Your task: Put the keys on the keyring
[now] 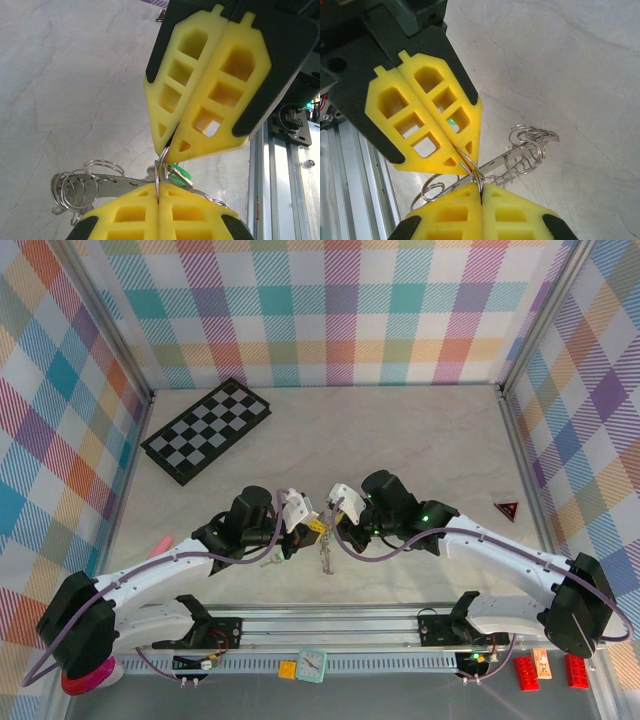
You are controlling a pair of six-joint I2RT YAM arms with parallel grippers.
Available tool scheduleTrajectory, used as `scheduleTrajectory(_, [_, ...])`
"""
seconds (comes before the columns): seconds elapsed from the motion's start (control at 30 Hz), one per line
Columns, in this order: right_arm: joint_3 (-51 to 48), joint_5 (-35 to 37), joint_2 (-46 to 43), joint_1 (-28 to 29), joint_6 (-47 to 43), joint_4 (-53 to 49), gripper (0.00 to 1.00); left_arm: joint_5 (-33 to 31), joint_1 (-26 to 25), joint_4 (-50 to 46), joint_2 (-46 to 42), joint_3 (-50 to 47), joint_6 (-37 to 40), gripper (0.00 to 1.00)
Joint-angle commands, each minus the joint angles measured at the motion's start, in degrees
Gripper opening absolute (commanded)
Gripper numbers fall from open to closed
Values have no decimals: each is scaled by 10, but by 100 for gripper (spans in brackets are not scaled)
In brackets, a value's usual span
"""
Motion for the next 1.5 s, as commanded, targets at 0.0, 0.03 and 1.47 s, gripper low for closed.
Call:
scheduleTrajectory(0.0, [21, 16, 6, 3, -5, -3, 0, 33, -4, 27, -4, 24, 7, 0])
scheduleTrajectory(0.03, [22, 17, 8, 3, -2, -3, 0, 33, -4, 26, -4, 24, 7, 0])
scheduleTrajectory(1.47, [-90, -73, -137, 1, -180, 69, 43, 115, -5, 174, -22, -60, 106, 0])
